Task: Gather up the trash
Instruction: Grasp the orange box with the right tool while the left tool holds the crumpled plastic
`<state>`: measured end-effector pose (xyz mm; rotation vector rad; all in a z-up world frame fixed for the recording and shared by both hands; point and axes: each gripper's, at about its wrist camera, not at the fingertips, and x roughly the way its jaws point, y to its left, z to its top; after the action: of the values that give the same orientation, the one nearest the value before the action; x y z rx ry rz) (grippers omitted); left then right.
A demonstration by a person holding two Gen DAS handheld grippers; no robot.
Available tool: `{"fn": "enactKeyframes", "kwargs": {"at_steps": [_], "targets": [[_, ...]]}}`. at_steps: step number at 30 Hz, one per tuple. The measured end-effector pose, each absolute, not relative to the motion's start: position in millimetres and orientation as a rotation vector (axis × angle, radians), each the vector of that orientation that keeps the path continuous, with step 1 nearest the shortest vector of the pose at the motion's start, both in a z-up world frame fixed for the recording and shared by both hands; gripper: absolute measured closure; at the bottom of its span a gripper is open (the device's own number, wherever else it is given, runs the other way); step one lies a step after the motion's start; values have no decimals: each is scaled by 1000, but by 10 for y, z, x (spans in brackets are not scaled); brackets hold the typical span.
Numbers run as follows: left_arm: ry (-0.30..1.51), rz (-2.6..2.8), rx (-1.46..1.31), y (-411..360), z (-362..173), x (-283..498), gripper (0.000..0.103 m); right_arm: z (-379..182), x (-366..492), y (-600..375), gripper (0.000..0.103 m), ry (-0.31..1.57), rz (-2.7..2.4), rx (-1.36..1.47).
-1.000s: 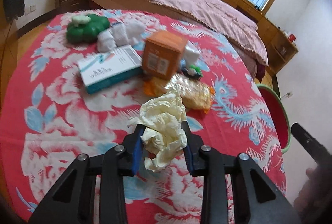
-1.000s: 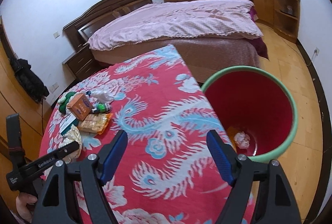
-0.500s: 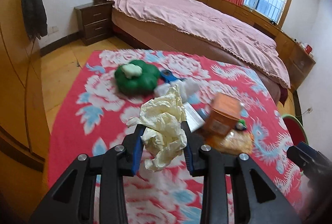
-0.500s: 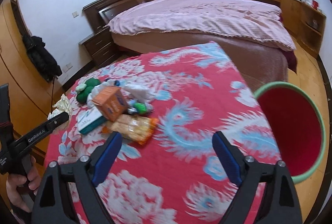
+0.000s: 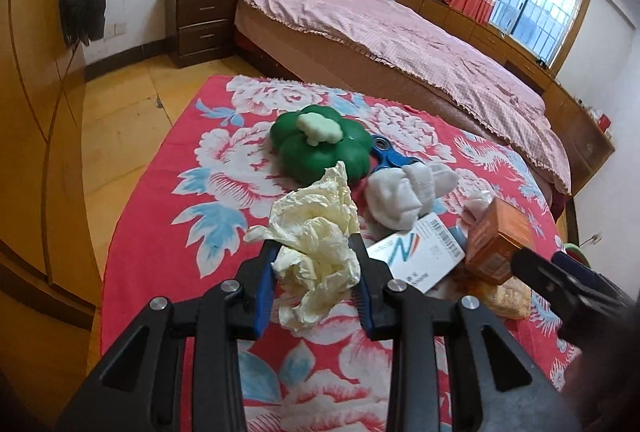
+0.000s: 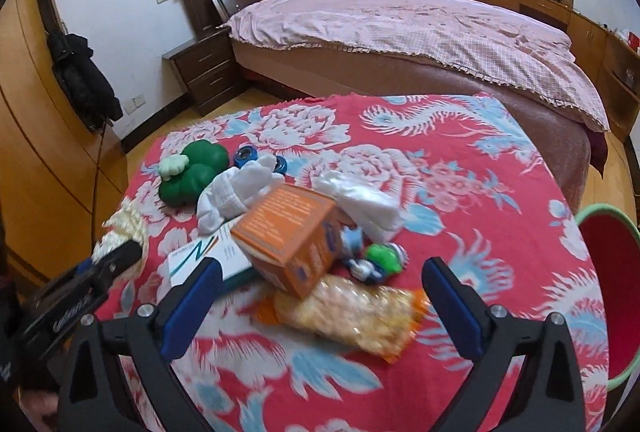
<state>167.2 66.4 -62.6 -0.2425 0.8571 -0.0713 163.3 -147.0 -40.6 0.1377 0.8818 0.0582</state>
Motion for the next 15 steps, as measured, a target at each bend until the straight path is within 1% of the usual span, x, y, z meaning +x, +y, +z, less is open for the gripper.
{"fn": "enactKeyframes", "kwargs": {"at_steps": [8,10,12,13,14,15], "targets": [[832,-108,-256,699,-624,1652,69,-499,1900,-1288,2,861,16,116],[827,-116,-259,688,-616,1650,69,-507,1936,-1275,10,853,10,123],[826,-127,-259,681,-619,1658,69,-530,1965,-1268,23,863,4,120],[827,-128,-255,674,-623,1666,69,-544,1976,-1265,27,870,2,117],[829,-129,-251,665,-628,1670,69,-566,1984,-1267,34,879,9,117],[832,-128,-249,657,-634,1671,69,-578,1986,-1267,36,885,12,116]]}}
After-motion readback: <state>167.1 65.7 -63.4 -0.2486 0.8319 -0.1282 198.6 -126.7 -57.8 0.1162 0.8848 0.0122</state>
